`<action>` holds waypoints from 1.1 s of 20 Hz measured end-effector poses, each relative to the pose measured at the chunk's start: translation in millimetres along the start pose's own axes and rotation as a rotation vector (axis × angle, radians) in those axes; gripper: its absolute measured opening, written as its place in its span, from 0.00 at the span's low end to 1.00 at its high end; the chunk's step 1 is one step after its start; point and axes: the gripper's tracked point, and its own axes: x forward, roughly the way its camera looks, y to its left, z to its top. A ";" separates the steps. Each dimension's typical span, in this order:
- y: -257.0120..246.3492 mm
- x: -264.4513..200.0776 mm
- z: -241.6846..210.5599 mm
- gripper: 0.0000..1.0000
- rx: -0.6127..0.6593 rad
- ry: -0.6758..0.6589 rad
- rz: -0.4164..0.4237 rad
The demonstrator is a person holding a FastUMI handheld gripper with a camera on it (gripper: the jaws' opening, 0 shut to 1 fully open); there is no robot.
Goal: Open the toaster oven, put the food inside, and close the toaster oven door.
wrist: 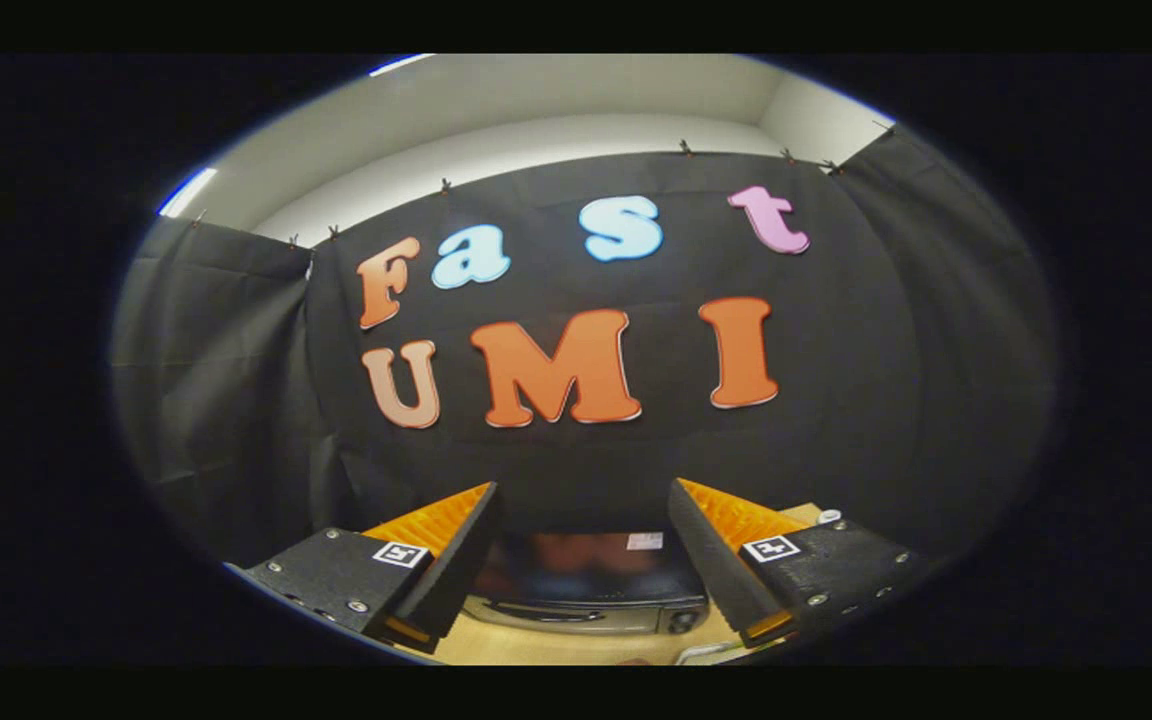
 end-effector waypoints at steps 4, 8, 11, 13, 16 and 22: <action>17.9 25.2 -71.7 0.98 0.030 0.170 0.016; 32.0 45.3 -136.8 0.98 0.016 0.313 0.015; 28.7 53.9 -178.9 0.98 -0.021 0.405 -0.009; 28.4 53.6 -190.5 0.98 -0.030 0.428 -0.015; 25.3 60.5 -203.4 0.97 -0.040 0.432 -0.051; 23.9 63.4 -214.5 0.97 -0.145 0.396 -0.071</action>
